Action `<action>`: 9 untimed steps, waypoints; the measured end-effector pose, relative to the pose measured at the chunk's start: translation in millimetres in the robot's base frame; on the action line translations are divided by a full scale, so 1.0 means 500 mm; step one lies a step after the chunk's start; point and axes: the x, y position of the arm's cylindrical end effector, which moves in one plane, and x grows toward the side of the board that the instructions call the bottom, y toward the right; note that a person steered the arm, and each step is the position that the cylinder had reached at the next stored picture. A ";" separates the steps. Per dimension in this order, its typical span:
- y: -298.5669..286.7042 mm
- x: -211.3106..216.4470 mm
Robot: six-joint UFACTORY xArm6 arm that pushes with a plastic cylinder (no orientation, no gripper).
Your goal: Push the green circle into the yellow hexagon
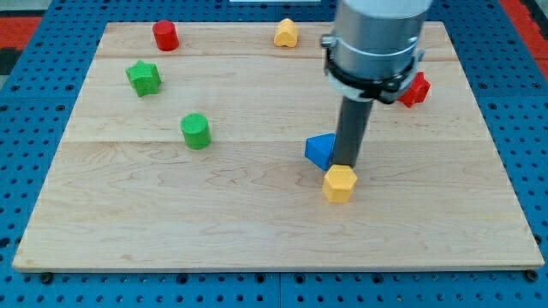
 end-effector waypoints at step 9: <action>-0.088 -0.066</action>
